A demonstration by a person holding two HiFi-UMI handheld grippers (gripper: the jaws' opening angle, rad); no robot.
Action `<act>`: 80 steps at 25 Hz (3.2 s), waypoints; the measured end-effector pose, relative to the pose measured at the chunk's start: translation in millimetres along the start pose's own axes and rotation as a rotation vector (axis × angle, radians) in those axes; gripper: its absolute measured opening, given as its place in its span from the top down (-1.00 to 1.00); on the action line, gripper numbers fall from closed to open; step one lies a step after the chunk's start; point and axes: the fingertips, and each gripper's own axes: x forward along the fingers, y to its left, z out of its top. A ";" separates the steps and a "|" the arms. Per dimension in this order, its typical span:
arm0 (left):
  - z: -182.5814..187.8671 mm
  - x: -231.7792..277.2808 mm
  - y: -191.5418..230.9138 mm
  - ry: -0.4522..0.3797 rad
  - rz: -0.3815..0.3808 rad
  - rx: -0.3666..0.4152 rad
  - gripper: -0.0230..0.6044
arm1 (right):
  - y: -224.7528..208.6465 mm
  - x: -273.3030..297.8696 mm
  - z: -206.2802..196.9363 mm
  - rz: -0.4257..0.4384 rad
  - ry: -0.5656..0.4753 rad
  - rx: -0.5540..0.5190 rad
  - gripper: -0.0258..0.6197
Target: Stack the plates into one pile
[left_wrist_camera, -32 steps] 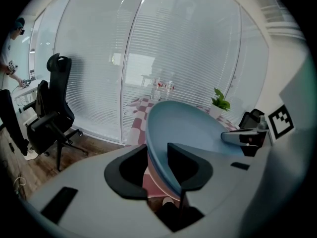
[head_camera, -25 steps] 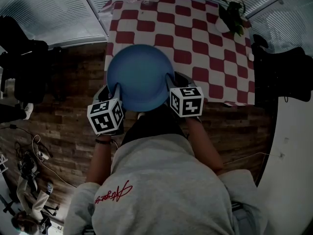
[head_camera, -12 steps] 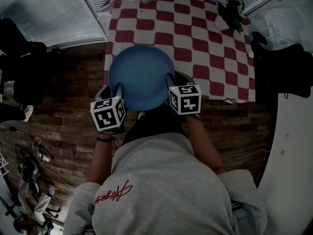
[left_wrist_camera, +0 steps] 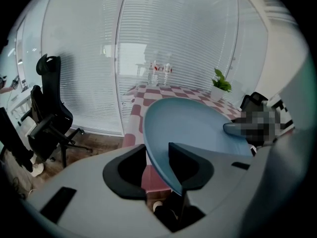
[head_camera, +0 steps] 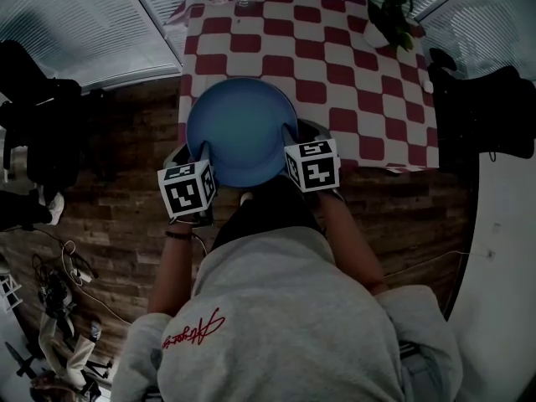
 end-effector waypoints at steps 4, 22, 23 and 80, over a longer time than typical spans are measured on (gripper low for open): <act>-0.2 3.1 -0.7 0.003 -0.002 0.009 0.45 | -0.5 0.7 0.1 0.007 0.016 -0.015 0.60; 0.3 14.5 -7.0 0.024 0.019 0.115 0.41 | -7.6 5.4 -2.0 -0.065 0.069 -0.196 0.52; 0.4 14.8 -7.0 0.021 0.019 0.118 0.41 | -7.7 5.6 -1.9 -0.067 0.068 -0.198 0.52; 79.8 -61.3 -31.2 -0.547 -0.032 0.165 0.51 | 8.5 -72.8 70.1 -0.045 -0.505 0.025 0.66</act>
